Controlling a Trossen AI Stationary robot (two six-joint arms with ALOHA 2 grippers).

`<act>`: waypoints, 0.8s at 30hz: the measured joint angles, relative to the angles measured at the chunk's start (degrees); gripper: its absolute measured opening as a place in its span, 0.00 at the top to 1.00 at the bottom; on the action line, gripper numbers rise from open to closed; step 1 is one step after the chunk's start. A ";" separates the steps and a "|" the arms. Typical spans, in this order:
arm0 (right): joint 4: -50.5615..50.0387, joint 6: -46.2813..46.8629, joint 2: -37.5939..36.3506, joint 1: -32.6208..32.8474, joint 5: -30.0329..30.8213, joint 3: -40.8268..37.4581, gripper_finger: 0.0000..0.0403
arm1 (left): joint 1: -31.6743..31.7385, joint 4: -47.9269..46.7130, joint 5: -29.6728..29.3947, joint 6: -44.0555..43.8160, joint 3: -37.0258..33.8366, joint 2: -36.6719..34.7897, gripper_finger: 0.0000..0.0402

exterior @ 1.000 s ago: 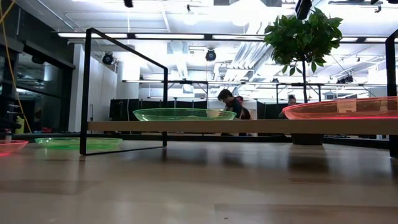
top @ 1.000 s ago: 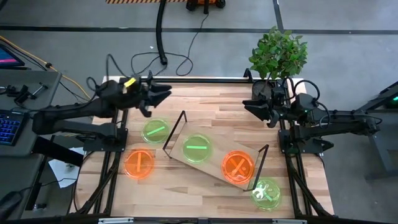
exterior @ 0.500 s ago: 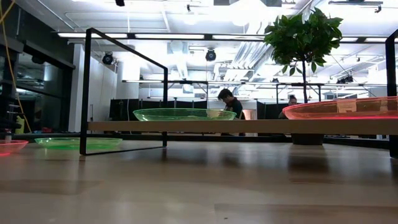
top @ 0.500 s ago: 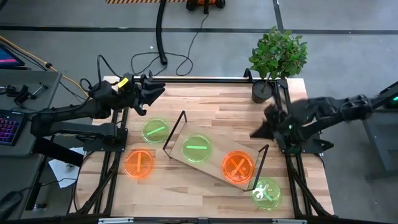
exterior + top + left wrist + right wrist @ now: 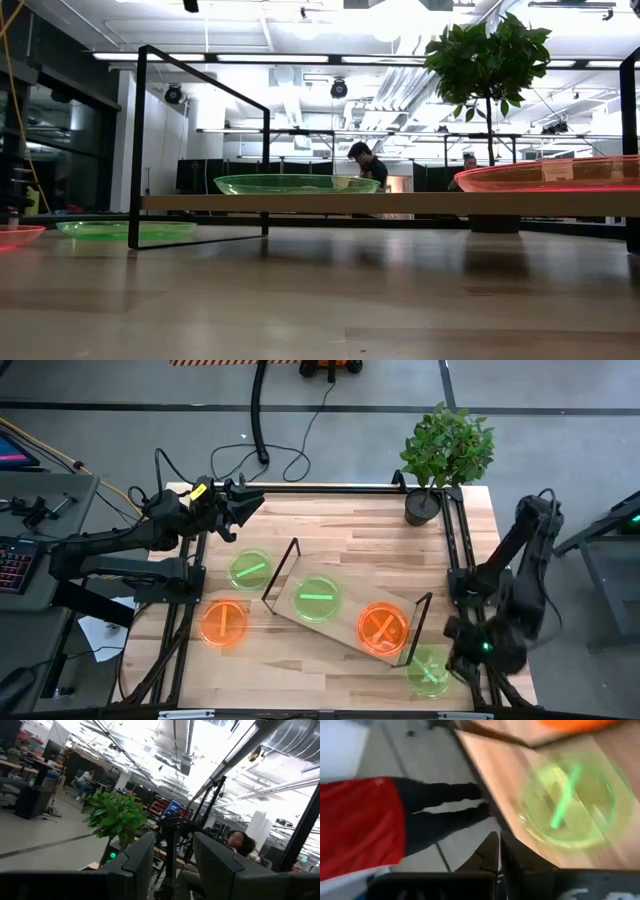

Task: Place and stack plates onto a shelf
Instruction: Stack the top orange plate on the top of the orange plate on the shelf

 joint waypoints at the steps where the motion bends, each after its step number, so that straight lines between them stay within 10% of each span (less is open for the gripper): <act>1: 0.45 3.59 0.83 1.55 1.66 -1.51 1.00 | 0.00 0.00 -0.04 -0.02 0.00 0.00 0.68; 12: 16.80 14.36 10.86 2.04 14.57 -19.47 1.00 | 0.00 0.07 -0.92 -1.41 0.00 0.00 0.68; 24: 23.24 10.77 17.14 -2.53 23.70 -21.21 1.00 | 0.00 0.09 -2.39 -2.08 0.01 0.00 0.68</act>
